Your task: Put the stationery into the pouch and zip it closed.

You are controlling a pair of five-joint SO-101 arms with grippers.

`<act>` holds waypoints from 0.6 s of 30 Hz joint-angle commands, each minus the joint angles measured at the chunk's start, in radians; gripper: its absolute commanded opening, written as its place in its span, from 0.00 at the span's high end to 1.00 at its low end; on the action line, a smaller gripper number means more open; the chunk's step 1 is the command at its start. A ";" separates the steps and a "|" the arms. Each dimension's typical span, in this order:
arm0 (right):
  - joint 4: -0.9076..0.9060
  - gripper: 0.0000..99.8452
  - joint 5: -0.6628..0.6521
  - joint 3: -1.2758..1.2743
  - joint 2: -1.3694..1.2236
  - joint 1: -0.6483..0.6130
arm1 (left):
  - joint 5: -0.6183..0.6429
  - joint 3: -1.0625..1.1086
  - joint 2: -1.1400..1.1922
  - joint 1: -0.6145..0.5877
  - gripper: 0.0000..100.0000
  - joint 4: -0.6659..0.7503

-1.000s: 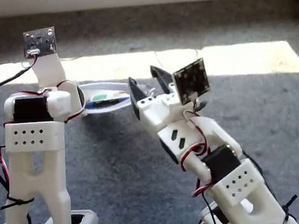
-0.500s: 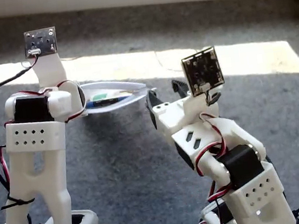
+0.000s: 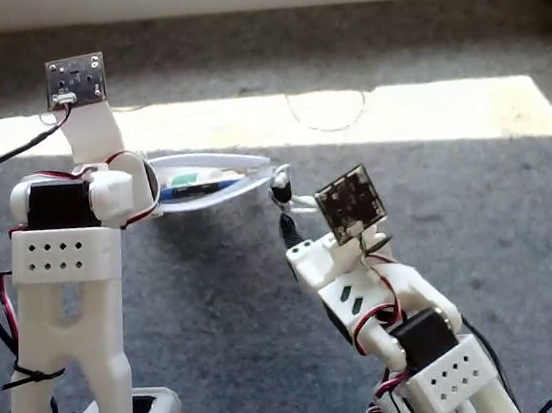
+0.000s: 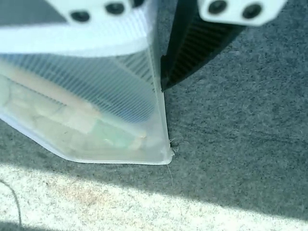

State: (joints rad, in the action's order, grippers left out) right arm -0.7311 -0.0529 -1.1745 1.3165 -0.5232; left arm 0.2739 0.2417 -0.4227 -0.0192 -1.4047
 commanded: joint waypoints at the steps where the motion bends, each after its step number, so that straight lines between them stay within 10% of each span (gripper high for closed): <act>1: 0.266 0.80 -0.046 -0.191 0.031 0.005 | 0.009 0.005 0.012 0.021 0.99 0.015; 18: 0.588 0.80 -0.044 -0.272 -0.051 0.005 | 0.006 0.012 0.012 0.019 0.99 0.014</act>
State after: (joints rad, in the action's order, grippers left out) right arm -0.2002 -0.0882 -1.4599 1.3272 -0.5232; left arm 0.2739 0.2509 -0.4227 -0.0192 -1.4047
